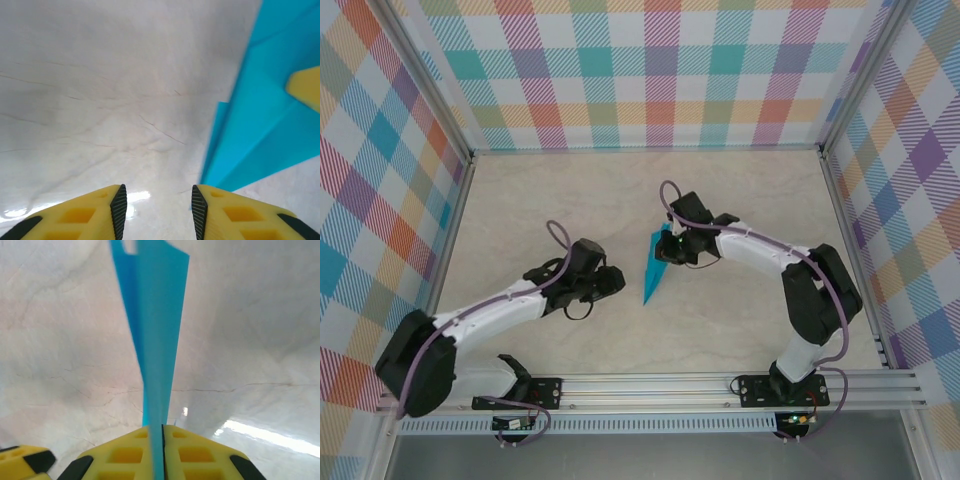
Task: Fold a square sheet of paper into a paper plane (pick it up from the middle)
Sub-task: Turn over the paper at the center of the table.
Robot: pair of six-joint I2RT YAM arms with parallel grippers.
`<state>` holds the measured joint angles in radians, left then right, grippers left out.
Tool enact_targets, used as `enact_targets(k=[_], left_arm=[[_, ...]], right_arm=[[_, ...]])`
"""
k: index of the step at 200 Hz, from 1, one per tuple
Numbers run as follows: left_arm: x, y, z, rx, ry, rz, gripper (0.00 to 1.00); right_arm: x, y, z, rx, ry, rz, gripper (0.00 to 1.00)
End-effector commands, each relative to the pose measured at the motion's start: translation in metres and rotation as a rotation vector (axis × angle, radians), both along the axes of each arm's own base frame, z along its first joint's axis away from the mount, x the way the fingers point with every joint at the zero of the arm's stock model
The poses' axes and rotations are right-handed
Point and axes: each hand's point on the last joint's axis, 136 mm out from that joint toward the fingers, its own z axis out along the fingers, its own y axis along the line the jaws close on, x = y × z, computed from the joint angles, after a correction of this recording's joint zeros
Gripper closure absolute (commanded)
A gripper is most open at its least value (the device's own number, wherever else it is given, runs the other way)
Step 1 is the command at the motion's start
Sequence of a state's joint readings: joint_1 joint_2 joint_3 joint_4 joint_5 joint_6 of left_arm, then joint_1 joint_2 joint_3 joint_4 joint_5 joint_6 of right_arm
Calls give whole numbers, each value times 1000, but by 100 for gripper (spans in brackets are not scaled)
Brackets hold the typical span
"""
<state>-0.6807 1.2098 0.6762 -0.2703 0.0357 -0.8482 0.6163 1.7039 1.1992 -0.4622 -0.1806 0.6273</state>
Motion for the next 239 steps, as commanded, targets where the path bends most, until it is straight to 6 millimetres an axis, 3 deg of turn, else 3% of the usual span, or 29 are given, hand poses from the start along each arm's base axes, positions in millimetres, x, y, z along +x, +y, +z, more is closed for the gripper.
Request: enact_targets(k=[1,39,72,118,166,239], left_arm=[[-7,50,-10,110,1,157,57],[-18,79,-9,105,-16,226,52],[-22,88,-12,96,-10,256,51],[-22,97,-5,86,-34,307,50],[-29,109,-5,96,-38,339,48],[-37,120,-10,79,-48,387,43]], right_arm=[[-26,-52,2,-315,48,117,90],[-17,-90,25,-592,12,131,90],[-9,-98,40,-810,-37,178,89],[-6,-74,22,-987,-37,245,89],[-4,-43,-5,-1064,-27,272,88],[-8,-34,-33,-1093,15,249,86]])
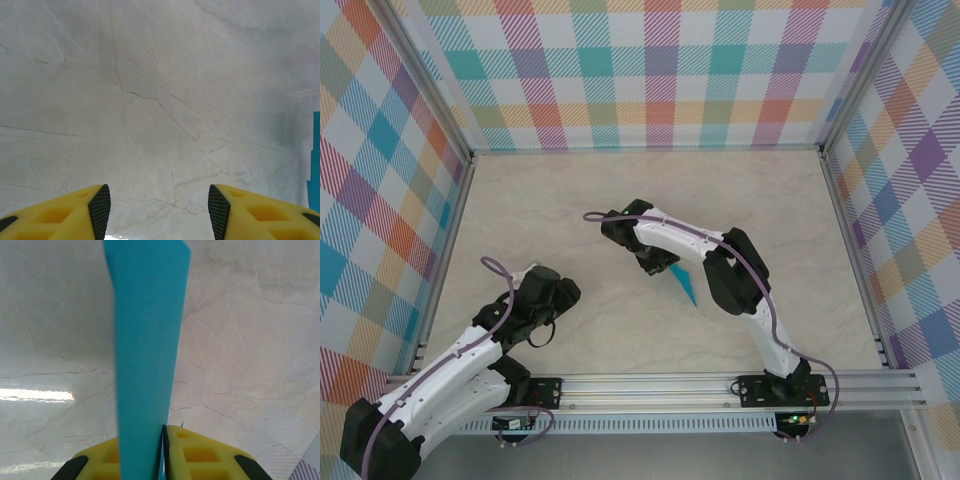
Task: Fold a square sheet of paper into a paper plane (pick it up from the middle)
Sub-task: Turn over the paper at the center of the table.
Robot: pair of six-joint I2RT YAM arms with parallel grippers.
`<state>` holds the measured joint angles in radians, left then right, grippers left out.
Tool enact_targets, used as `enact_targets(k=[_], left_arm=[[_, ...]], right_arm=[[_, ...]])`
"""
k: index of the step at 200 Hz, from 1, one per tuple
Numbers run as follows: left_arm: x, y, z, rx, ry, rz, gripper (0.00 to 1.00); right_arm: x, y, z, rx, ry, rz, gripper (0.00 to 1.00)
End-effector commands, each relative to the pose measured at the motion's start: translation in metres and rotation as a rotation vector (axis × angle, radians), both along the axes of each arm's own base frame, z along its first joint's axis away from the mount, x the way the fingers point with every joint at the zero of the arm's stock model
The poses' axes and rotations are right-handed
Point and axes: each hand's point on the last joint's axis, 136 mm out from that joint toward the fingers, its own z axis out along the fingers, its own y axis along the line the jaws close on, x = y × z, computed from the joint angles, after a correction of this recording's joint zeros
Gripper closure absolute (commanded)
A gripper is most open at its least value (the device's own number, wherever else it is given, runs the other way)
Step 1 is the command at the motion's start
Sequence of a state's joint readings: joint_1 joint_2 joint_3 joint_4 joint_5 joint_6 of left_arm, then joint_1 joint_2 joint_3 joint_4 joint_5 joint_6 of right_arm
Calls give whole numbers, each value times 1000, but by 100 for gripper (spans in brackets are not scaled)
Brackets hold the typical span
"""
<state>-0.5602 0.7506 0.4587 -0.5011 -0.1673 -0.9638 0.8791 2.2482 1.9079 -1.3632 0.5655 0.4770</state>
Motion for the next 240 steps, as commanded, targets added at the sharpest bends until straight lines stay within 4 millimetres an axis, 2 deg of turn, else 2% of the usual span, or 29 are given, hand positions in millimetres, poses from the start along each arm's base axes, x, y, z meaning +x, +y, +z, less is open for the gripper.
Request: enact_targets(k=[1,46,67,96,109,125,148,154,171,189,201,211,240], left_arm=[[-3,12,-7,17,16,50,43],[-3,11,-7,17,16,44,41],[-3,9,-9,11,22,42,40],[-1,5,-12,0,31,31,39],[1,1,-12,-10,34,21,39],[3,-4,-13,-15,45,5,39],[6,-12,-15,-18,67,-33,38],[7,-14,-16,-18,73,-43,38],[9,-21,-17,-26,85,-74,38],[13,-32,-17,-47,90,-118,38],[16,-41,-18,-65,97,-147,37],[18,-47,-19,-79,106,-171,37],[21,-65,-27,-106,164,-236,37]], right_arm=[[-1,-3,-4,-35,-2,-31,86],[-9,8,-26,-4,53,-85,82],[-17,28,-37,92,106,-116,79],[-28,61,-41,254,181,-137,63],[-31,77,-32,361,195,-125,57],[-32,93,-8,505,178,-93,39],[-30,92,27,679,118,-78,22],[-30,91,36,743,109,-76,20],[-28,83,55,916,99,-86,21],[-23,68,59,1077,126,-144,26],[-22,65,59,1206,186,-183,37],[-23,65,57,1290,227,-185,42],[-23,57,29,1283,300,-245,70]])
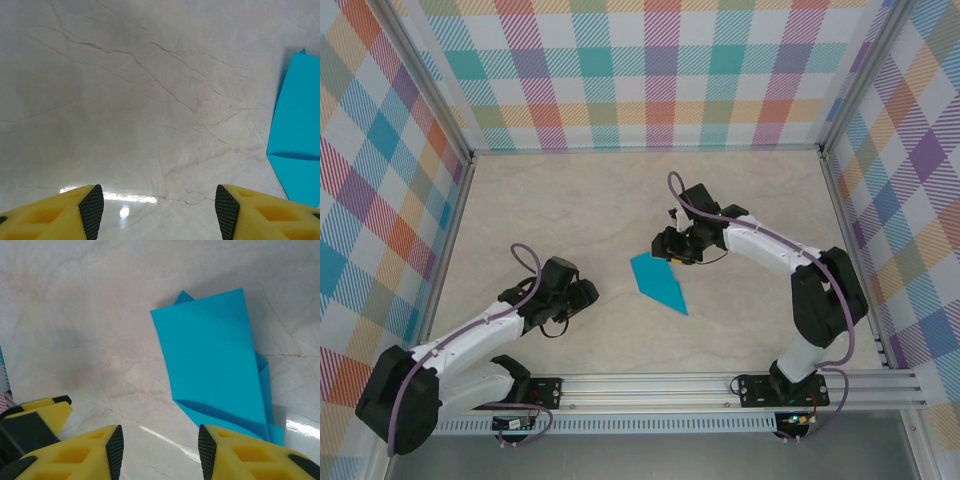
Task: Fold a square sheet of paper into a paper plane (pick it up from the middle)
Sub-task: Turn over the paper at the center of the table.
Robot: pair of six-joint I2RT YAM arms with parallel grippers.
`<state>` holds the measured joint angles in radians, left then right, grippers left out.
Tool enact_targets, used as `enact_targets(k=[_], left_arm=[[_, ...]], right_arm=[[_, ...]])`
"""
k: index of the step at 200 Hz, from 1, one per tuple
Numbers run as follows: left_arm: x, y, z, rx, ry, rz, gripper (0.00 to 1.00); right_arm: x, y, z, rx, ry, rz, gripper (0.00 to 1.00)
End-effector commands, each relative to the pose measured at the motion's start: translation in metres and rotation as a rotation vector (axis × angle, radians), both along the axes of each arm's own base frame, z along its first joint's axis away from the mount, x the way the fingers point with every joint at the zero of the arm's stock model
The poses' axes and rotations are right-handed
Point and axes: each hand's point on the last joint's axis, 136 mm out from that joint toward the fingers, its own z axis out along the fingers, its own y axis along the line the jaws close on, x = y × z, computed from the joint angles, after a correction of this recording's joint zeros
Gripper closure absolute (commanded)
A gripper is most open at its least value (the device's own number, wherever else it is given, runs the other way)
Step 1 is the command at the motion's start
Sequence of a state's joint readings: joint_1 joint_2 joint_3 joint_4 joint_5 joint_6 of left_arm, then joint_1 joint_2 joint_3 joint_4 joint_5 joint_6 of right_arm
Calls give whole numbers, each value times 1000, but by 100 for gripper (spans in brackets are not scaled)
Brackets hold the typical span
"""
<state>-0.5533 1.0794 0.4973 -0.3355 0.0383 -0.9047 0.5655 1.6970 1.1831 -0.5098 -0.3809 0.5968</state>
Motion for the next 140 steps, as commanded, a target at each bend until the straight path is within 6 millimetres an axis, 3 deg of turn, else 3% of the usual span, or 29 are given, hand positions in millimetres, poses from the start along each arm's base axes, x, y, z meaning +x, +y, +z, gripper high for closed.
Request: enact_targets(k=[1,31,101,140], left_arm=[[13,-21,11,-68,-8,-69,37],[24,-32,12,-78,-11,-94,37],[23,-35,6,-83,10,-88,37],[26,-37,10,-100,0,-82,37]], right_arm=[[-9,26,-5,156,67,75,71],[0,18,-32,121,109,43,79],[7,-1,-80,106,181,-25,83],[3,7,-100,190,241,-77,84]])
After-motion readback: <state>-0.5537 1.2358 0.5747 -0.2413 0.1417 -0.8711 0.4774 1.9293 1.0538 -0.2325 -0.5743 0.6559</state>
